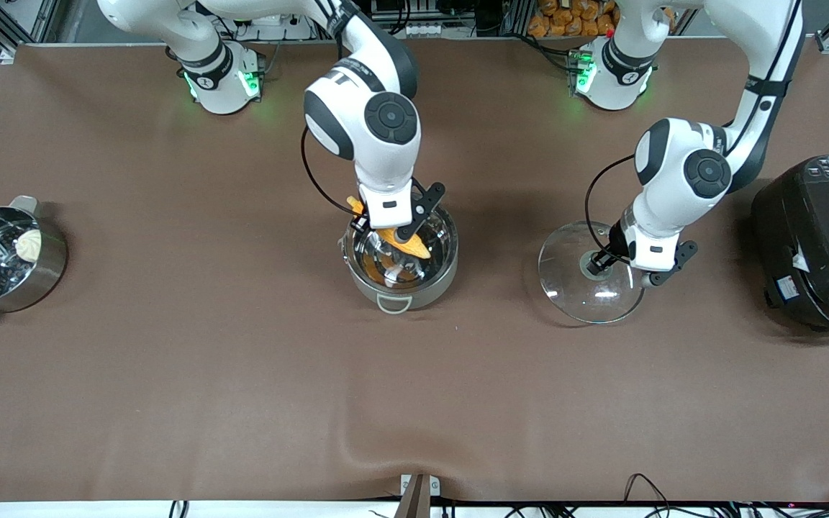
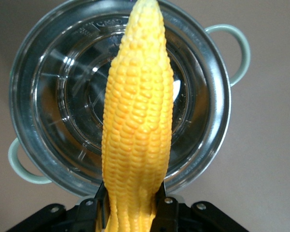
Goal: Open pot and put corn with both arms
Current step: 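Lower the corn into the pot while the left gripper sets the lid down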
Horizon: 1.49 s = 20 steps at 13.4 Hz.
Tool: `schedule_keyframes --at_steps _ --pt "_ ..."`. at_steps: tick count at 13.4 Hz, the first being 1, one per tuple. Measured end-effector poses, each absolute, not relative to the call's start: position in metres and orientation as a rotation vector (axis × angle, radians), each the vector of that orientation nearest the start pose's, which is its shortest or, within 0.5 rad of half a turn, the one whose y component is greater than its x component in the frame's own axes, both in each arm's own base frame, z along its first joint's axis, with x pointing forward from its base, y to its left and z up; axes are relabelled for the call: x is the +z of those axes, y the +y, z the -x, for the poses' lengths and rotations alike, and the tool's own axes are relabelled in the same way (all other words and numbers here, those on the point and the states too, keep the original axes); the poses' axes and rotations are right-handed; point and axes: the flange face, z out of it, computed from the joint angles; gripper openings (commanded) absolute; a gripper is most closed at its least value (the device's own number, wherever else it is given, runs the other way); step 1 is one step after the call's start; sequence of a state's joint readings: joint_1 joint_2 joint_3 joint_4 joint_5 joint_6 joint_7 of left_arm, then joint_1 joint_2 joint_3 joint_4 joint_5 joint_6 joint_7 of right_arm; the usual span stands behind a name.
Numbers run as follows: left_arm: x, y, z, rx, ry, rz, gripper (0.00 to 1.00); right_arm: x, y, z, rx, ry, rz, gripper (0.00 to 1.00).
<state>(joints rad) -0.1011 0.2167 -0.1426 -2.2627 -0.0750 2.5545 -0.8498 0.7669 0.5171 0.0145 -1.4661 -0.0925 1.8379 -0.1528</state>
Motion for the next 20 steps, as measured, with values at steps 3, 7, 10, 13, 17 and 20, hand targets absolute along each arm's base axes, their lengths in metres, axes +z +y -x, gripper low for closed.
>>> schedule_keyframes --at_steps 3,7,10,13,17,20 --pt "0.243 -0.129 -0.525 -0.021 -1.076 3.056 0.00 0.332 0.482 -0.502 0.127 -1.536 2.889 0.00" --pt "0.230 -0.131 -0.522 0.013 -1.068 3.051 0.00 0.318 0.481 -0.508 0.126 -1.521 2.905 0.00" --pt "0.225 -0.135 -0.520 0.029 -1.058 3.053 0.95 0.318 0.483 -0.502 0.149 -1.448 2.951 0.00" --pt "0.225 -0.141 -0.520 0.030 -1.046 3.061 1.00 0.316 0.484 -0.497 0.186 -1.428 2.971 0.00" --pt "0.249 -0.145 -0.536 -0.044 -1.052 3.089 1.00 0.316 0.489 -0.492 0.185 -1.401 2.991 0.00" --pt "0.304 -0.149 -0.551 -0.134 -1.042 3.119 1.00 0.316 0.492 -0.489 0.174 -1.408 3.005 0.22"
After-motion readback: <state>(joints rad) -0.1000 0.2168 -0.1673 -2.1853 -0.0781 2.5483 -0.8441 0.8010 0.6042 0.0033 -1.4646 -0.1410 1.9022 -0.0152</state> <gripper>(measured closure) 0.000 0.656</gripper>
